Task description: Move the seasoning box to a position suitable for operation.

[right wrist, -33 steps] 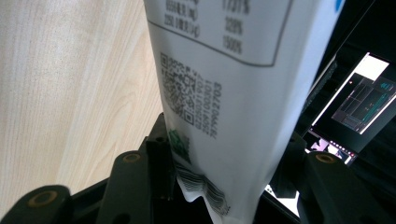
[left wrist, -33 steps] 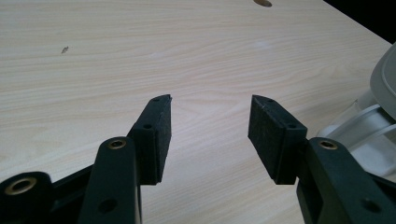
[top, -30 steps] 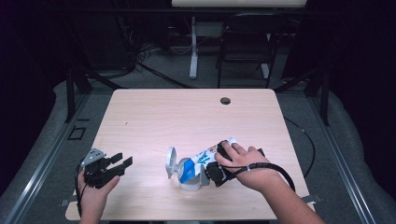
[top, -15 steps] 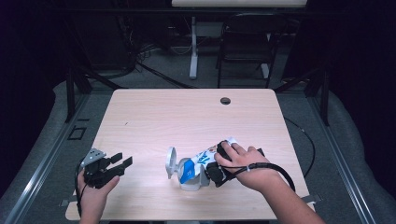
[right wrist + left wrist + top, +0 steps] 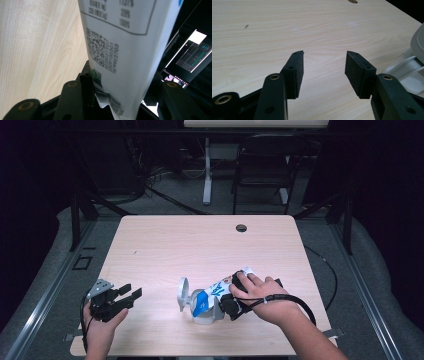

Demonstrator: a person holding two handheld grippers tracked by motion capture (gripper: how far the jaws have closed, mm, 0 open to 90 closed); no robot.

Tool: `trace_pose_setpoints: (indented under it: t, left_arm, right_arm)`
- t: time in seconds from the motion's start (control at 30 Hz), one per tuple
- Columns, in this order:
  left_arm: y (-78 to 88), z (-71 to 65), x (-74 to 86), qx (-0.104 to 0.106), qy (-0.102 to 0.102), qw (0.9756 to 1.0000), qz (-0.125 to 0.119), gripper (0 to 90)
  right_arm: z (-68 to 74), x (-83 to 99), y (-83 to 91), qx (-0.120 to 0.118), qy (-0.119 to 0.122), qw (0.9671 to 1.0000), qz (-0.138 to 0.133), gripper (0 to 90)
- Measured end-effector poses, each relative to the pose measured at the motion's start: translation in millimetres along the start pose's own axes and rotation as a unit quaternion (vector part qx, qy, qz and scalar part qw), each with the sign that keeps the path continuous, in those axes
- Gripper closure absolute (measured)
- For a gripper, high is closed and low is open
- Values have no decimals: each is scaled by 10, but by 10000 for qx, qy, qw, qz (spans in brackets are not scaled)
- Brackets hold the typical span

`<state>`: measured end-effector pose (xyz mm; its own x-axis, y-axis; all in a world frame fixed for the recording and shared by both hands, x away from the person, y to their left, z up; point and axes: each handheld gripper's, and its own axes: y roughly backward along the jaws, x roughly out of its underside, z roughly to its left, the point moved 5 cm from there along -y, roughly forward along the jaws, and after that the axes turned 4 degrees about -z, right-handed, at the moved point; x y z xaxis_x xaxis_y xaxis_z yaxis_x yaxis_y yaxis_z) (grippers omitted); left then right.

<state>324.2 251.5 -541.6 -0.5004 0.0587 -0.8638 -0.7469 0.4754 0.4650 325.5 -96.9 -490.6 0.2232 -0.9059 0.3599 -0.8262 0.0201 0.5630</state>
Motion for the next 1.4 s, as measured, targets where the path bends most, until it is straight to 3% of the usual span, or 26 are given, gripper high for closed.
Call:
trace_pose_setpoints:
  t: [1.4]
  left_arm:
    - [-6,7,3,-4,12,10000,-26,498]
  right_arm:
    - [-15,-12,11,46,114,9999,52,584]
